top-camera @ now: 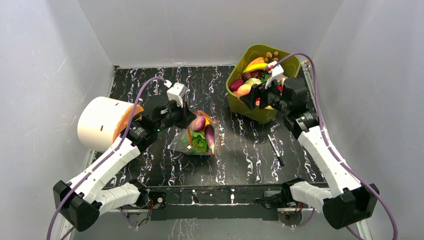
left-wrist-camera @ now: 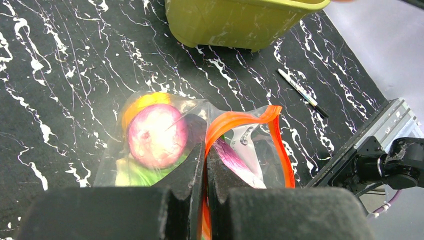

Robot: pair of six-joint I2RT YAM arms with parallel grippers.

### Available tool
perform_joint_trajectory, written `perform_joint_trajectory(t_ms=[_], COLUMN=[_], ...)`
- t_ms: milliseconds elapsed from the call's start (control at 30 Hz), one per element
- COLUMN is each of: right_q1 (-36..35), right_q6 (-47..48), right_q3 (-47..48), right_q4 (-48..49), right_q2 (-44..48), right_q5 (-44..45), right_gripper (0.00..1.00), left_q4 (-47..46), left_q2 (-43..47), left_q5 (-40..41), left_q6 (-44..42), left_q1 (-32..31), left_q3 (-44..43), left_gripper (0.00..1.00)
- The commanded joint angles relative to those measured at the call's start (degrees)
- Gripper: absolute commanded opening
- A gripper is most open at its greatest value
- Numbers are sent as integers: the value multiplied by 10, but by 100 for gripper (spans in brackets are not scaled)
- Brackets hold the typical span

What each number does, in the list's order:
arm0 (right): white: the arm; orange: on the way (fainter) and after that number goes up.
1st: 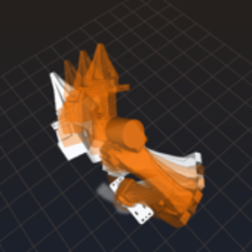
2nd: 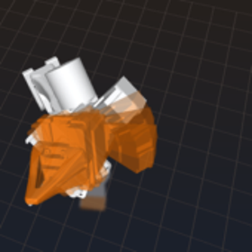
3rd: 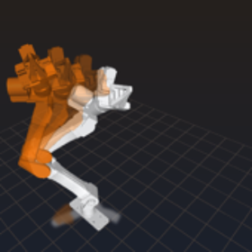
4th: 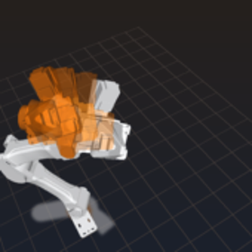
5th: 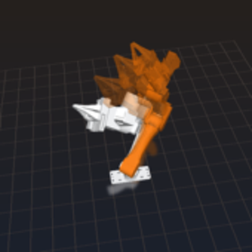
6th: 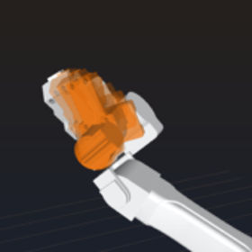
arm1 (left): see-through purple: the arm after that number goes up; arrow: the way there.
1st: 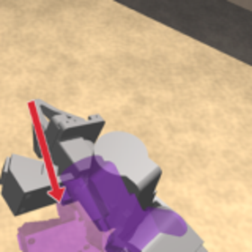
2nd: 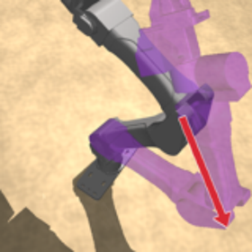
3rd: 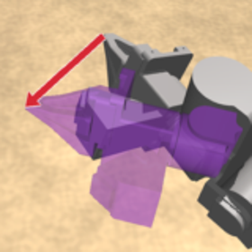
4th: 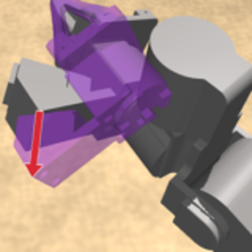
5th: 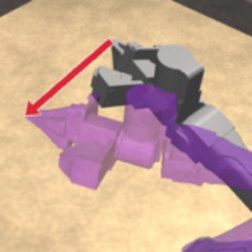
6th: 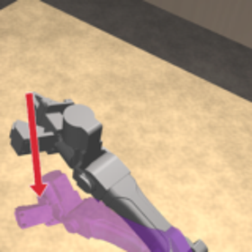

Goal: Place the food in the zip-top bag and seal the zipper
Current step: Pick up the fake fruit from the bin, then place the fake fruit in the zipper food storage bag.

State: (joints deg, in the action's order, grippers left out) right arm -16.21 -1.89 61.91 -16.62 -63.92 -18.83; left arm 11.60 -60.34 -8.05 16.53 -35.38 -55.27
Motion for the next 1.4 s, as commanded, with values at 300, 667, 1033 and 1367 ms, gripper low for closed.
perform_joint_trajectory(t_ms=[300, 667, 1033, 1367], right_q1=[-74, -136, -236, -332], right_q6=[-95, -112, -93, -45], right_q3=[-98, -118, -92, -66], right_q4=[98, 119, 116, 105], right_q2=[107, 114, 67, 10], right_q5=[-131, -137, -66, 43], right_gripper=[44, 44, 45, 48], left_q4=[4, -11, -16, -25], left_q2=[23, 18, 18, 23], left_q5=[-6, -21, -28, -44], left_q6=[19, 33, 44, 52], left_q1=[-1, -1, -2, -1], left_q3=[1, 3, 5, 12], left_gripper=[0, 0, 0, 0])
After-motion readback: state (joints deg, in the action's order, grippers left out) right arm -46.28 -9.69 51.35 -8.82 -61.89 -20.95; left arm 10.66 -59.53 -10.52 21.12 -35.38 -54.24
